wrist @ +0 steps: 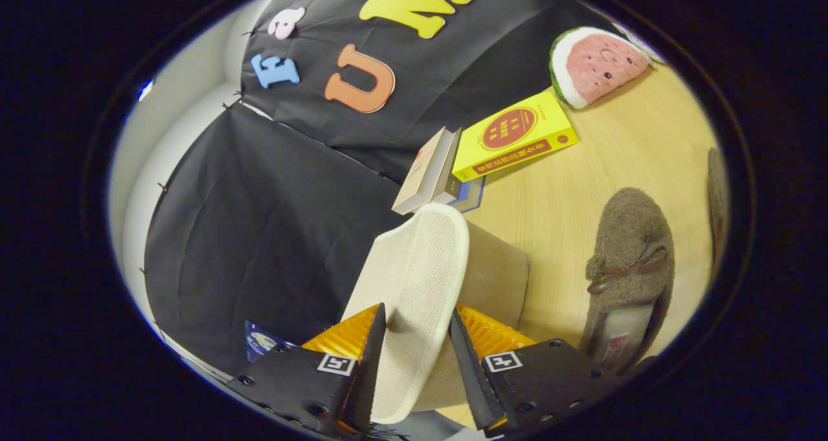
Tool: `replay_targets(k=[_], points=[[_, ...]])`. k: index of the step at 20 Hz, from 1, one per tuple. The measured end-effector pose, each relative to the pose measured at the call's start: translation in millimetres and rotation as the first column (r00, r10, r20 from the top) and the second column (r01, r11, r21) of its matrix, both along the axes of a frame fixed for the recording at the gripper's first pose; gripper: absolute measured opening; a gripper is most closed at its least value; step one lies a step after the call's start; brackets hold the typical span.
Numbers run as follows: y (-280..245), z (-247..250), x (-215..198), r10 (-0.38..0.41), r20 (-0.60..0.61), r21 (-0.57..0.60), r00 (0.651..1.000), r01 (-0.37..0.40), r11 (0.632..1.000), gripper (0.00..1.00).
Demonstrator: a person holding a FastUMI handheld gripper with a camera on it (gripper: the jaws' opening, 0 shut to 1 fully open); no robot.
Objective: Open the storage box then place both shoes into the box .Put the left shoe in first, then the right shoe, with the right side of both shoes facing outward in a uniform manner.
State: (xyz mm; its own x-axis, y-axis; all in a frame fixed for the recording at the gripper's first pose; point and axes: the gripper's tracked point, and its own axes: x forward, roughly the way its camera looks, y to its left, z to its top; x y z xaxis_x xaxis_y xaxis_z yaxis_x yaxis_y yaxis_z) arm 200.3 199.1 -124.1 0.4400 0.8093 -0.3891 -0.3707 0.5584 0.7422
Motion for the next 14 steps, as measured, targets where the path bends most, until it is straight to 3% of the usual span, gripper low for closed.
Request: replay_targets(k=[1,2,3,5,8,11,14], points=[[-6.7,0.5,-3.0,-0.025,0.014,-0.027,1.000,0.025,0.999,0.58],[-4.3,3.3,-1.1,-0.027,0.003,-0.025,1.000,0.027,0.999,0.41],[-1.1,11.8,0.8,-0.022,-0.018,0.000,1.000,0.022,1.000,0.39],[-2.0,12.6,-4.0,-0.043,-0.030,-0.028,0.999,0.042,0.999,0.11],[3.9,26.6,-8.4,-0.049,0.018,-0.076,0.999,0.050,0.996,0.11],[9.3,46.9,-9.8,-0.088,0.036,-0.124,0.995,0.092,0.988,0.00],[25.6,82.4,-14.3,-0.096,0.088,-0.142,0.991,0.108,0.984,0.00]])
